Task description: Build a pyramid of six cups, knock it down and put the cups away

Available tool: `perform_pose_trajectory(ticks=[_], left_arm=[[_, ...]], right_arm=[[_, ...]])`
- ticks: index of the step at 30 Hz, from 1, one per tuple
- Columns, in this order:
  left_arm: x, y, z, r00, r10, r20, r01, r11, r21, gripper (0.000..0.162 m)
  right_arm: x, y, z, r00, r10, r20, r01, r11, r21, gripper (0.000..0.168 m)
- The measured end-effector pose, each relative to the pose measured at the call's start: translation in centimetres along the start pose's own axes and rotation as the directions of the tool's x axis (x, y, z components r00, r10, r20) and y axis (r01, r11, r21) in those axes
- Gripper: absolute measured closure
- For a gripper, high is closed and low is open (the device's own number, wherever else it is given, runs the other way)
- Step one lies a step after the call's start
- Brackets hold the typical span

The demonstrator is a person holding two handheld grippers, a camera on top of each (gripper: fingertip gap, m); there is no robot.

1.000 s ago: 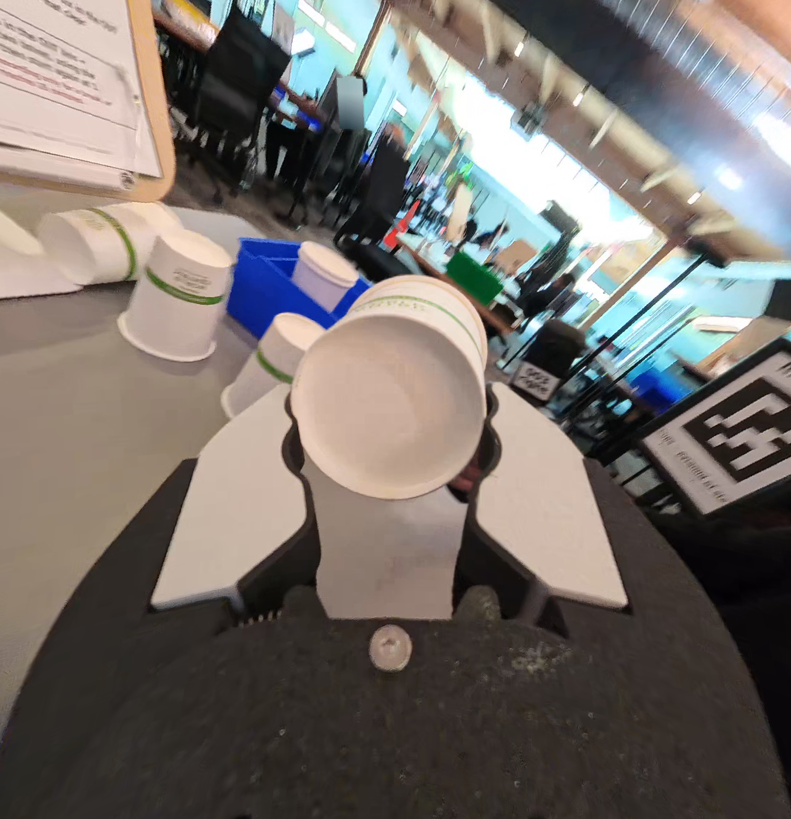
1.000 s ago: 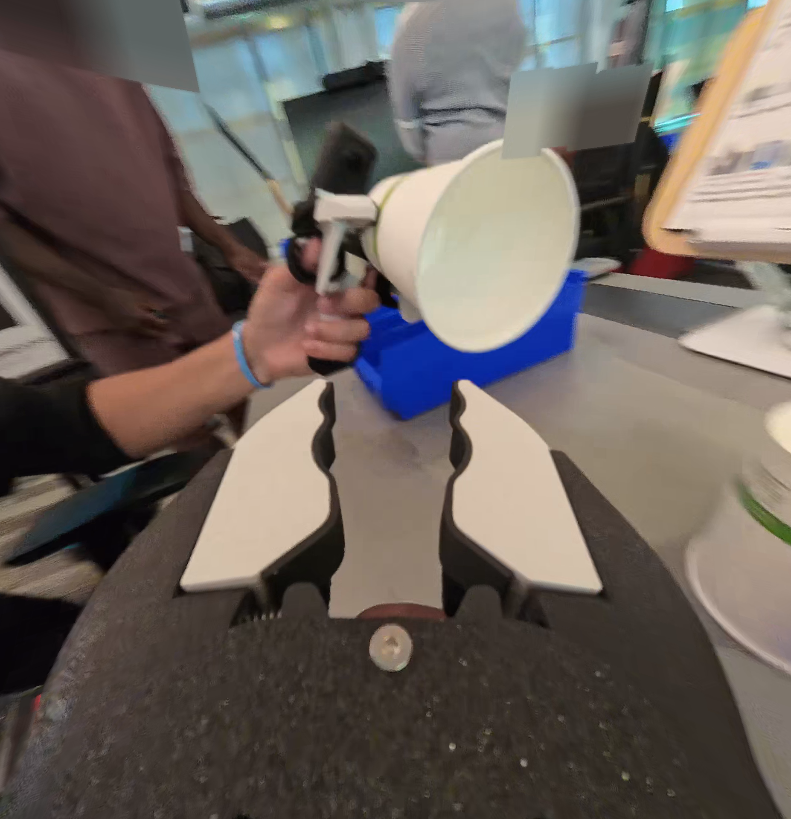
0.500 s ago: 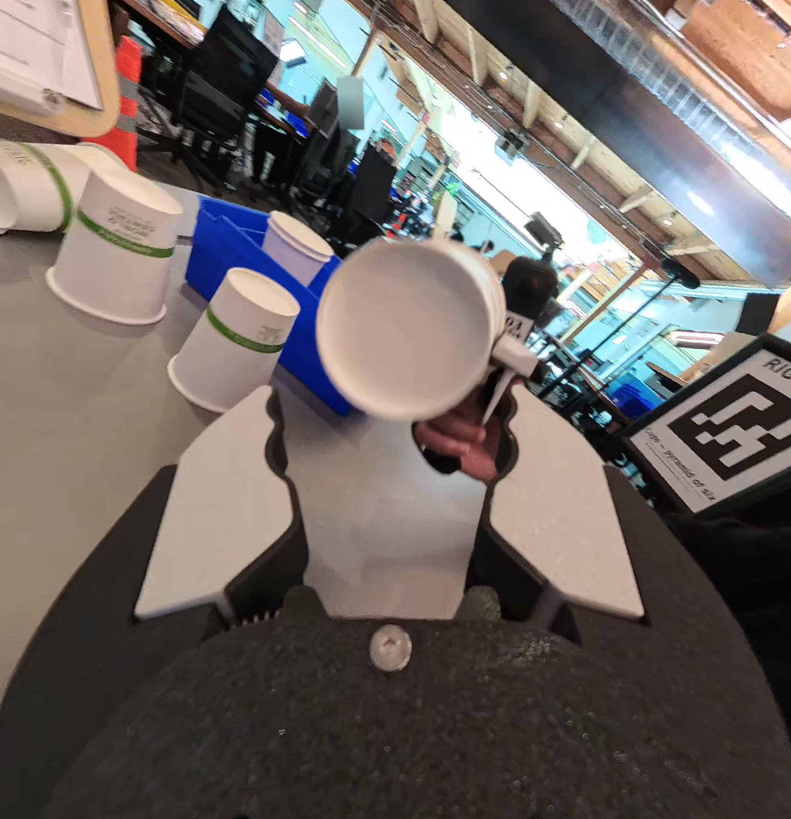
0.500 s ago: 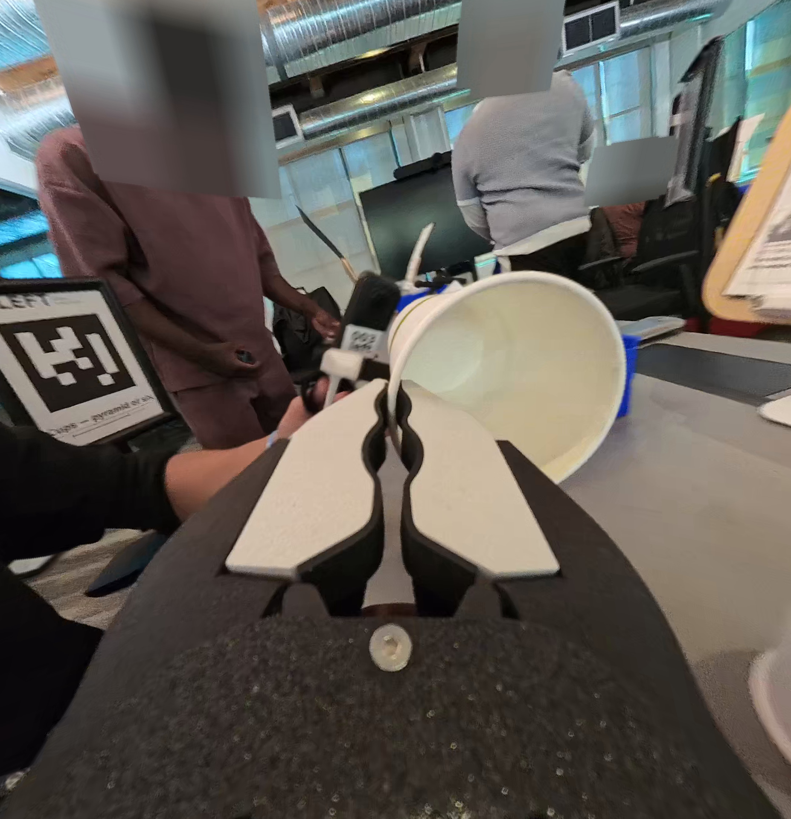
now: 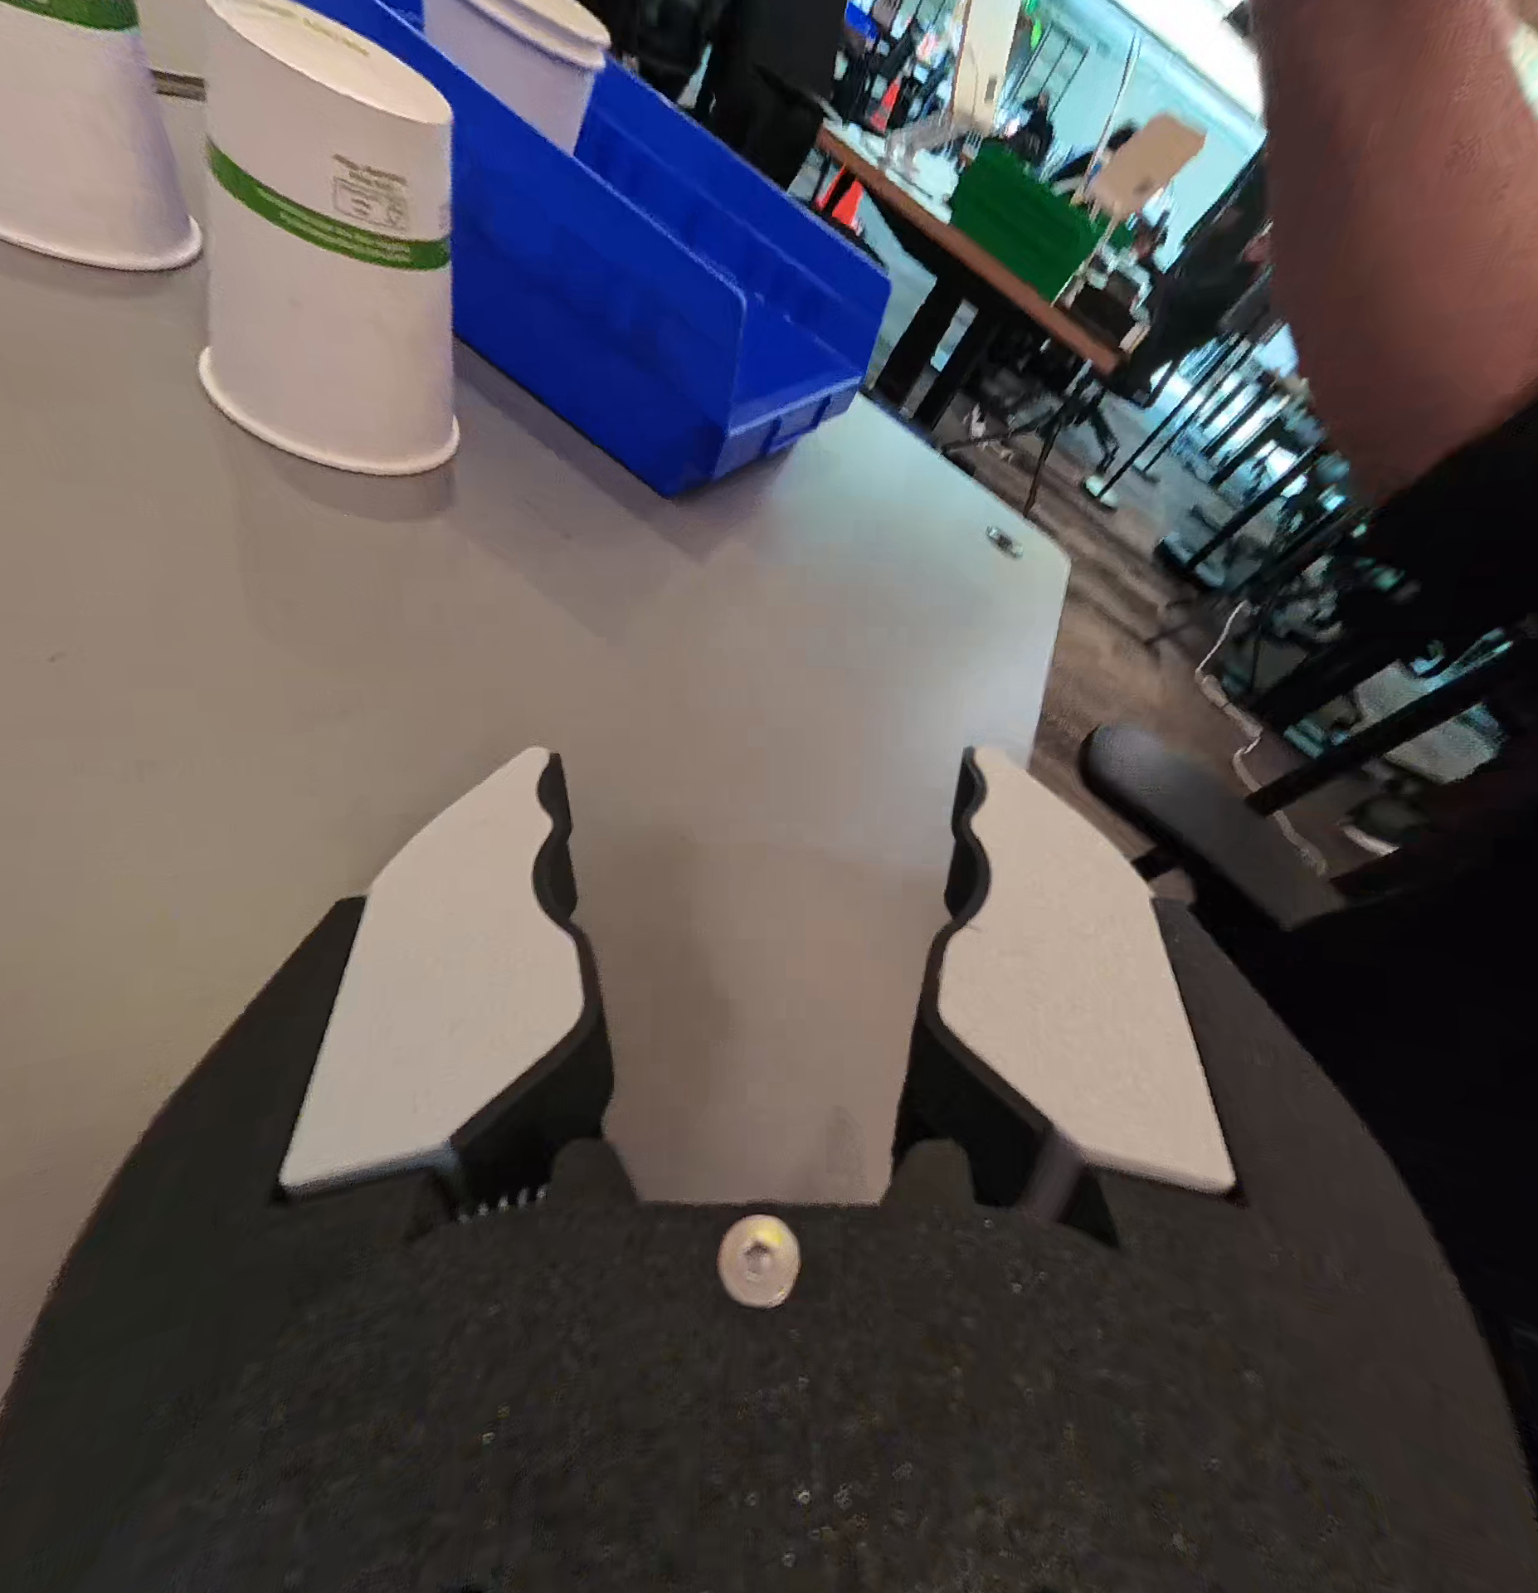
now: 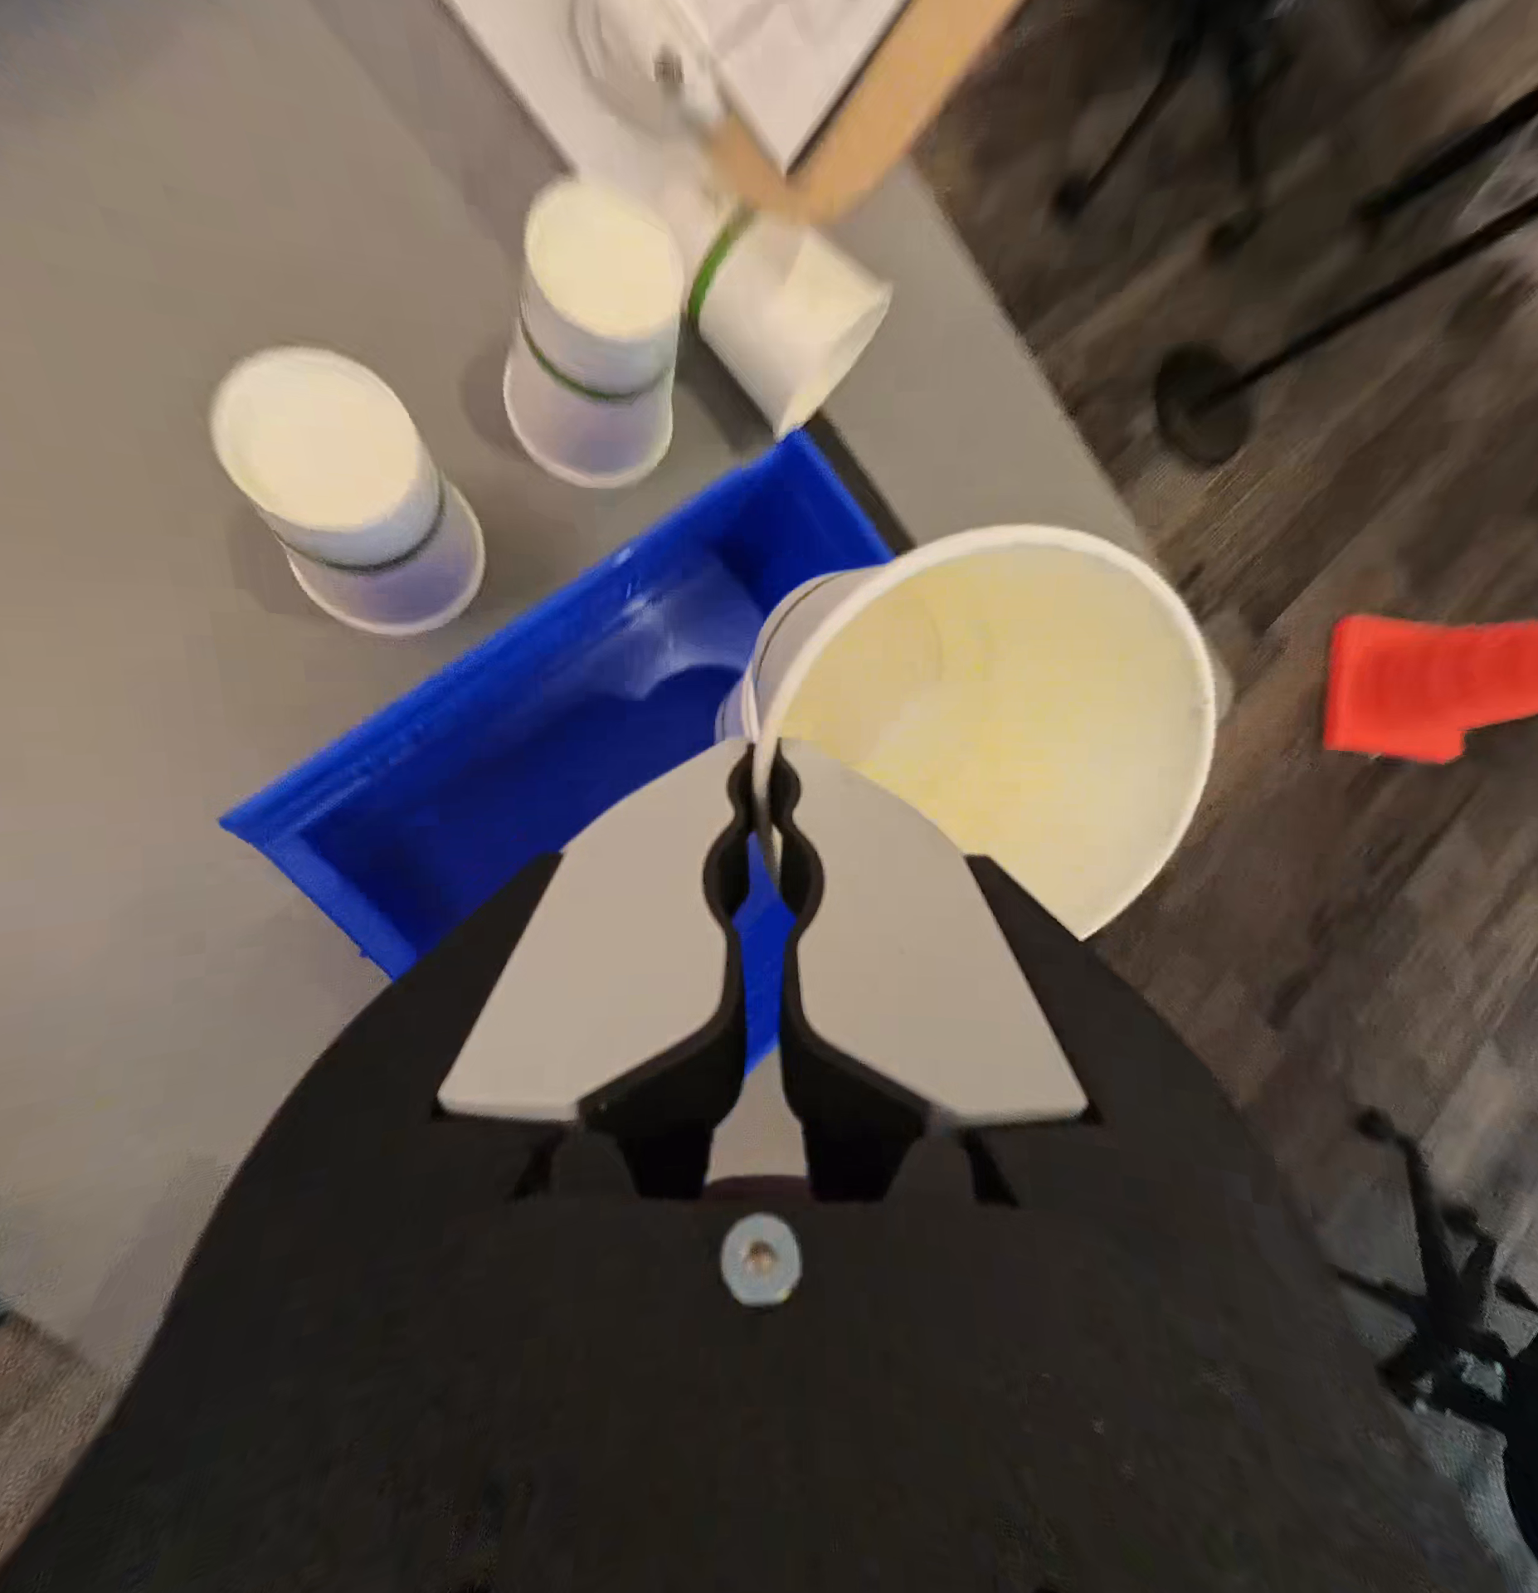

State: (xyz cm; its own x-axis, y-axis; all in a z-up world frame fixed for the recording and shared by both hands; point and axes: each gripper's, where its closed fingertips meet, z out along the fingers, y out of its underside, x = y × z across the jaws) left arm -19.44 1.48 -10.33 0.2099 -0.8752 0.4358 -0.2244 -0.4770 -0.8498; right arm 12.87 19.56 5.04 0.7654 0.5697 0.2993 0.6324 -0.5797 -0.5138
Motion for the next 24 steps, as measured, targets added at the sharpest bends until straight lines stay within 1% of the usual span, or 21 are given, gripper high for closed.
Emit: perform_pose_trajectory(ticks=[2, 5, 8, 10, 12, 15, 17, 19, 20, 22, 24], left_arm=[[0.1, 0.7, 0.3, 0.999, 0.049, 0.024, -0.048, 0.998, -0.032, 0.077], [1.0, 1.1, 0.6, 0.998, 0.065, 0.006, -0.064, 0.997, -0.044, 0.077], [1.4, 1.2, 0.6, 0.997, 0.072, -0.006, -0.072, 0.996, -0.05, 0.077], [1.4, 1.4, 0.6, 0.997, 0.078, -0.007, -0.078, 0.995, -0.06, 0.077], [1.2, 1.3, 0.4, 0.997, 0.079, -0.001, -0.079, 0.995, -0.056, 0.077], [1.0, 1.2, 0.3, 0.997, 0.075, -0.006, -0.075, 0.995, -0.06, 0.077], [0.8, 1.1, 0.2, 0.996, 0.085, 0.004, -0.085, 0.995, -0.06, 0.077], [0.7, 1.2, 0.2, 0.996, 0.092, 0.006, -0.091, 0.993, -0.068, 0.077], [0.6, 1.3, 0.2, 0.996, 0.093, 0.007, -0.093, 0.993, -0.074, 0.077], [0.4, 1.3, 0.2, 0.995, 0.098, 0.017, -0.097, 0.993, -0.071, 0.078], [0.2, 1.4, 0.3, 0.995, 0.099, 0.023, -0.097, 0.992, -0.076, 0.078]], right_arm=[[0.6, 1.0, 2.7, 0.999, 0.013, 0.042, -0.009, 0.995, -0.098, 0.167], [1.4, 2.5, 6.3, 0.998, 0.015, 0.056, -0.002, 0.976, -0.219, 0.167], [0.5, 4.1, 9.4, 0.99, 0.039, 0.134, 0.005, 0.95, -0.314, 0.167], [-0.6, 4.8, 10.9, 0.977, 0.066, 0.204, 0.007, 0.94, -0.34, 0.166], [-1.6, 5.2, 11.8, 0.957, 0.11, 0.268, -0.006, 0.933, -0.359, 0.152], [-1.6, 5.9, 12.4, 0.957, 0.115, 0.266, -0.004, 0.923, -0.385, 0.144], [-1.3, 5.4, 12.0, 0.964, 0.102, 0.246, -0.007, 0.933, -0.36, 0.14], [-1.0, 3.7, 10.8, 0.977, 0.082, 0.198, -0.023, 0.959, -0.284, 0.138], [-1.0, 2.2, 9.9, 0.985, 0.061, 0.16, -0.026, 0.976, -0.216, 0.138], [-1.9, -1.6, 7.4, 0.996, 0.016, 0.084, -0.013, 0.999, -0.037, 0.134], [-5.2, -5.4, 4.9, 0.996, -0.03, 0.085, 0.018, 0.99, 0.142, 0.134]])
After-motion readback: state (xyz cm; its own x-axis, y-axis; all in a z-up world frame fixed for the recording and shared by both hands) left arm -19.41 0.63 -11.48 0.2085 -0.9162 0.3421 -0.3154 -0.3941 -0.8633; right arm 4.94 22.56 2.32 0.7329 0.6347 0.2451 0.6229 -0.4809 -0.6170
